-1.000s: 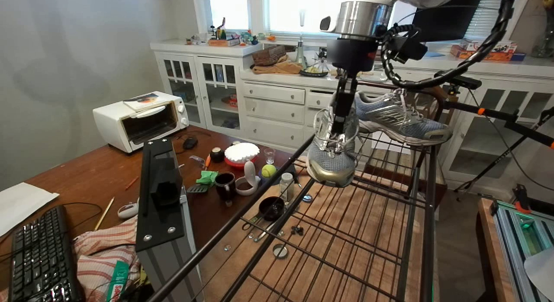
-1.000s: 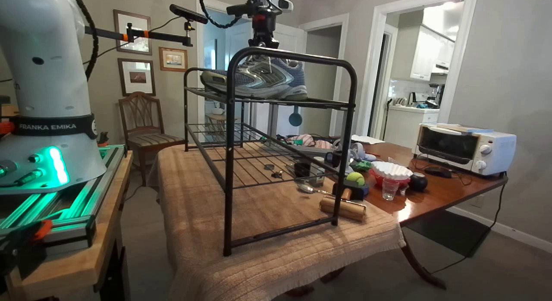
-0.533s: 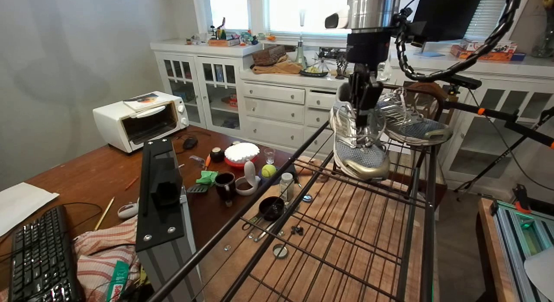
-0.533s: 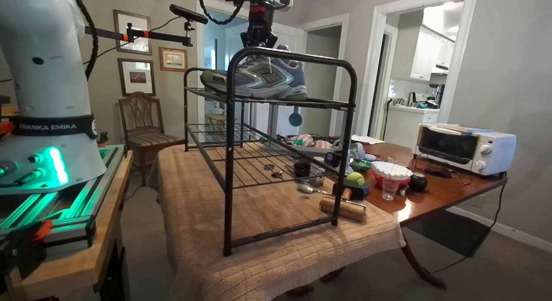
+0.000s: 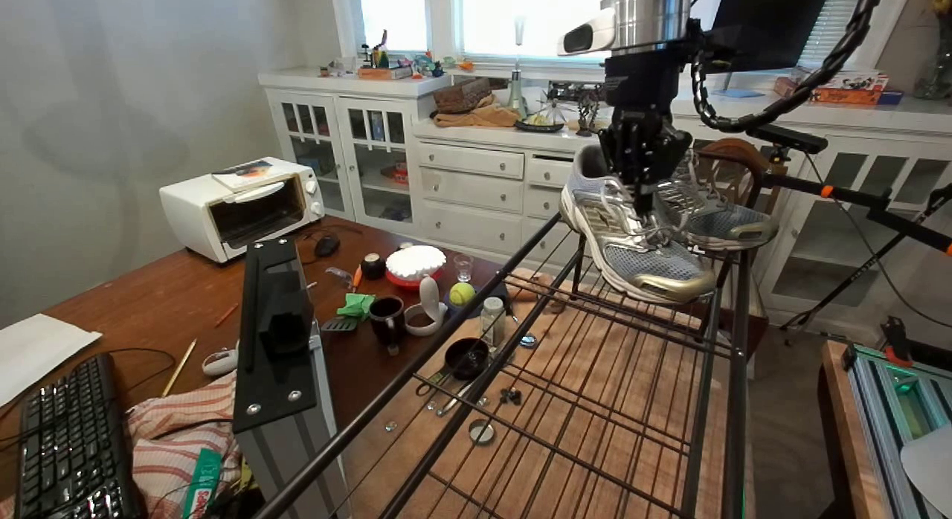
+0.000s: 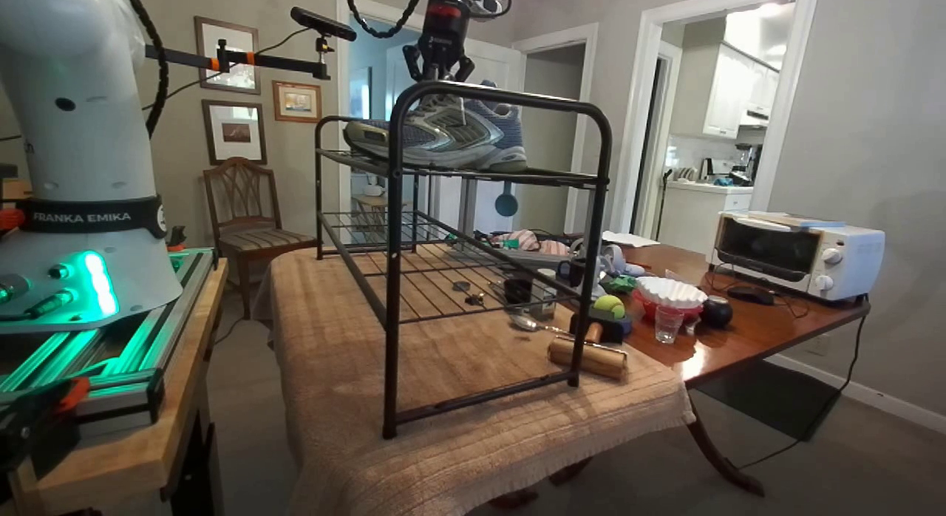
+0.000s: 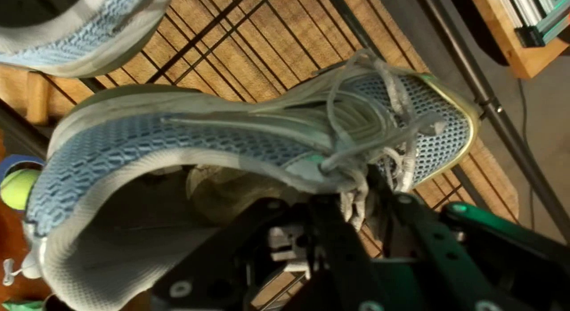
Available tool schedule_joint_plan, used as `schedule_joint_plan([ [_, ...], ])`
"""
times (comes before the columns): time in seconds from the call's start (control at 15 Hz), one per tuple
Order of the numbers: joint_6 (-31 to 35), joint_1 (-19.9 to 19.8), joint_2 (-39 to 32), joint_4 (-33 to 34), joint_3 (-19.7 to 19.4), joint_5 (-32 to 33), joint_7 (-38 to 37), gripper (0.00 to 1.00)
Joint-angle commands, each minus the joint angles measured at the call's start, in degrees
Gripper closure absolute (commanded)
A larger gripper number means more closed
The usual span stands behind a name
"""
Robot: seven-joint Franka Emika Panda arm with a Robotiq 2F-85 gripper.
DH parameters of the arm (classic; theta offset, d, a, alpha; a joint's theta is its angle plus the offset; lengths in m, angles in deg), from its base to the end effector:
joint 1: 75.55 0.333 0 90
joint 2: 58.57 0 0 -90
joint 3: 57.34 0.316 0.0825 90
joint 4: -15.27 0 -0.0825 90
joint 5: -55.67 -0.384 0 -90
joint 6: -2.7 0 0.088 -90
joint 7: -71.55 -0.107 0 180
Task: Turn the shoe on the left 90 degrees to the right
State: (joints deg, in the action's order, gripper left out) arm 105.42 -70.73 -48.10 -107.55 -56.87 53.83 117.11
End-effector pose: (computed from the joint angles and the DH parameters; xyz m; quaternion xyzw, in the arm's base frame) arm 0.4768 0.0470 0.4688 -0.9020 -0.4233 0.0738 0.0426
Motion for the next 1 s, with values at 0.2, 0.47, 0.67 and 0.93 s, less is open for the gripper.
schedule_joint_plan([
  [0.2, -4.2, 0.7, -1.3, 1.7, 1.0, 4.6, 9.6, 0.96],
  [0.47, -3.9, 0.8, -1.1, 1.3, 1.6, 7.2, 13.9, 0.96],
  [0.67, -3.2, 0.8, -0.8, 0.8, 1.6, 8.1, 16.7, 0.96],
  [0.93, -3.7, 0.6, -0.9, 1.0, 1.6, 7.9, 18.7, 0.58],
])
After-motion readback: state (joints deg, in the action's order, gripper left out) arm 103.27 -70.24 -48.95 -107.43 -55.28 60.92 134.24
